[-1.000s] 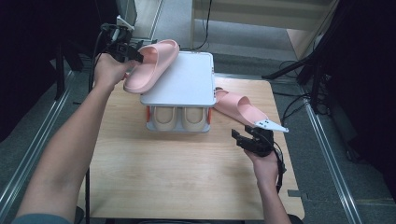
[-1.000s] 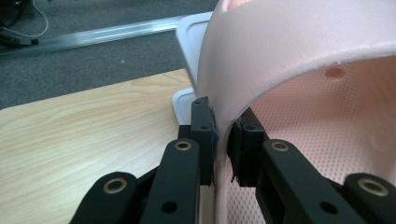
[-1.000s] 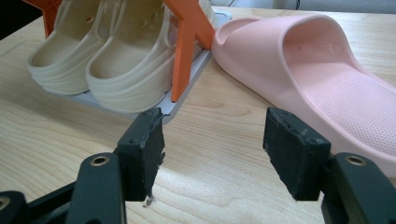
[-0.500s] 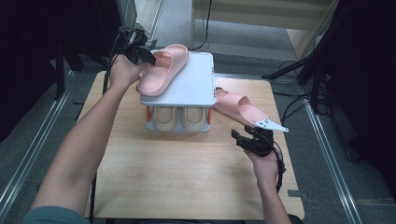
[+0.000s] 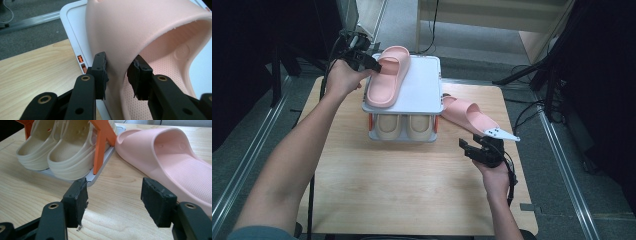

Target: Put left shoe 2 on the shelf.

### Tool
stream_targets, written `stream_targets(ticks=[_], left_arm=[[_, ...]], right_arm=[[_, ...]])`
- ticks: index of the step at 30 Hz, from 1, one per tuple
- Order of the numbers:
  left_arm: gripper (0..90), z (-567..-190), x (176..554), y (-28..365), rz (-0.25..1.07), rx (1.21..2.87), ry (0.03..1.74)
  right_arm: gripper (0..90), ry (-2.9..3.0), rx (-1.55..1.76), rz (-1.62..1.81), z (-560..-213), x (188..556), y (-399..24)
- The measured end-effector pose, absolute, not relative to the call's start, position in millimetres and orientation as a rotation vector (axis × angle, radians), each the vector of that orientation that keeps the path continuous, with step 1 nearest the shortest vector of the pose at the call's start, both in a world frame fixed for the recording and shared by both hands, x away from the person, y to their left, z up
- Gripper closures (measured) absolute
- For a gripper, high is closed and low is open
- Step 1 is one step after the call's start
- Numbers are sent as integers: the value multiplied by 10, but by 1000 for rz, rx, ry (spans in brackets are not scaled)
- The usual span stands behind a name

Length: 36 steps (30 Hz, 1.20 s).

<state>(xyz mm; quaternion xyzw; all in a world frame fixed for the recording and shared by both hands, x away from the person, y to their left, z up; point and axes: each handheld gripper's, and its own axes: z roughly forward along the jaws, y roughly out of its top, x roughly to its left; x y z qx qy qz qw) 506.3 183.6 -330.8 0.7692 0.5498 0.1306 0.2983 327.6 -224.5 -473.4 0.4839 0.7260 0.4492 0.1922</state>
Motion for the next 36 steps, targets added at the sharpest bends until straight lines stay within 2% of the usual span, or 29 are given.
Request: stream_targets(ticks=[9,24,36], left_arm=[[593,-3282,5013,1904,286,2003,1426],[504,-3243,4593,2228,256,1974,1378],[449,-3460,4218,2462,247,1970,1361]], right_arm=[[403,2037,1349,1276,-4718,3274,-2255],[442,2041,1318,1211,-4711,3540,-2278],[552,1952,1356,1207,-4718,3810,-2434]])
